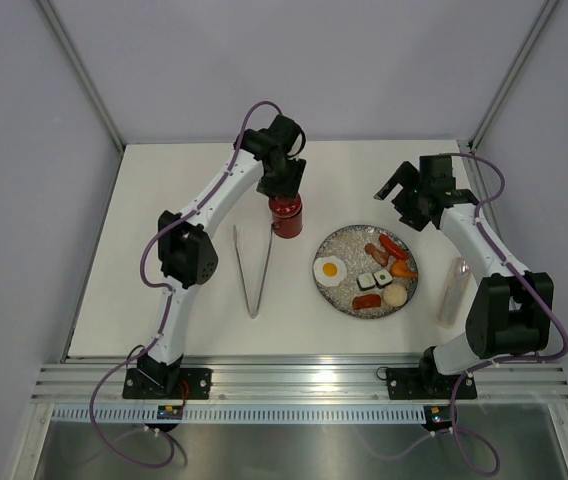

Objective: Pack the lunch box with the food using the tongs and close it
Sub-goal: Close the box lid on the packing box.

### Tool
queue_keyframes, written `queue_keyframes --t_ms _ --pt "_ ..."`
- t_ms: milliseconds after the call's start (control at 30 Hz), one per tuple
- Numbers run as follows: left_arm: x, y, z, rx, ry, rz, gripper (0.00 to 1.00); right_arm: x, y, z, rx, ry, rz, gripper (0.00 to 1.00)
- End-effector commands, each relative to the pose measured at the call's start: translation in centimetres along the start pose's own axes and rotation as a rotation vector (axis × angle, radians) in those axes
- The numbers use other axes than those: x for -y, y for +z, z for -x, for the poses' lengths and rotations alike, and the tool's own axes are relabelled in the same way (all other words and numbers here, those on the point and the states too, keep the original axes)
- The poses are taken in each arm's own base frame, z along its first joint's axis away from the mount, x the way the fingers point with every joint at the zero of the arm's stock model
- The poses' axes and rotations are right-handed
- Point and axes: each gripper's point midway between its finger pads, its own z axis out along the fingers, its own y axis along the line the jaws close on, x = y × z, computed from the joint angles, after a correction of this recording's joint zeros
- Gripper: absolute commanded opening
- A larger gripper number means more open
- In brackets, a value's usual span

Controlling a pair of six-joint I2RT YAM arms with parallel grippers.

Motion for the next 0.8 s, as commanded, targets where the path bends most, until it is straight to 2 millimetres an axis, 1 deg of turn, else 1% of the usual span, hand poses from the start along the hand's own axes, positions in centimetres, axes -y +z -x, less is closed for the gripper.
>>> queue_keyframes --t_ms 0,367,633,767 --pt "0.9 -0.2 1.2 0.040 0.020 -0.038 0.25 -0.3 -1.0 0.4 0.031 -0.022 0.013 0.99" --pt "1.3 0.9 0.8 0.018 0.016 -0.052 0.25 0.3 -0.7 -0.4 0.011 -0.033 0.009 0.99" --pt "1.7 1.1 1.0 0.024 0.014 -0.060 0.25 0.3 -0.6 -0.7 0.001 -0.032 0.014 0.99" --pt "1.7 0.8 1.2 0.032 0.014 -0.059 0.25 0.2 -0.6 -0.8 -0.003 -0.035 0.025 1.00"
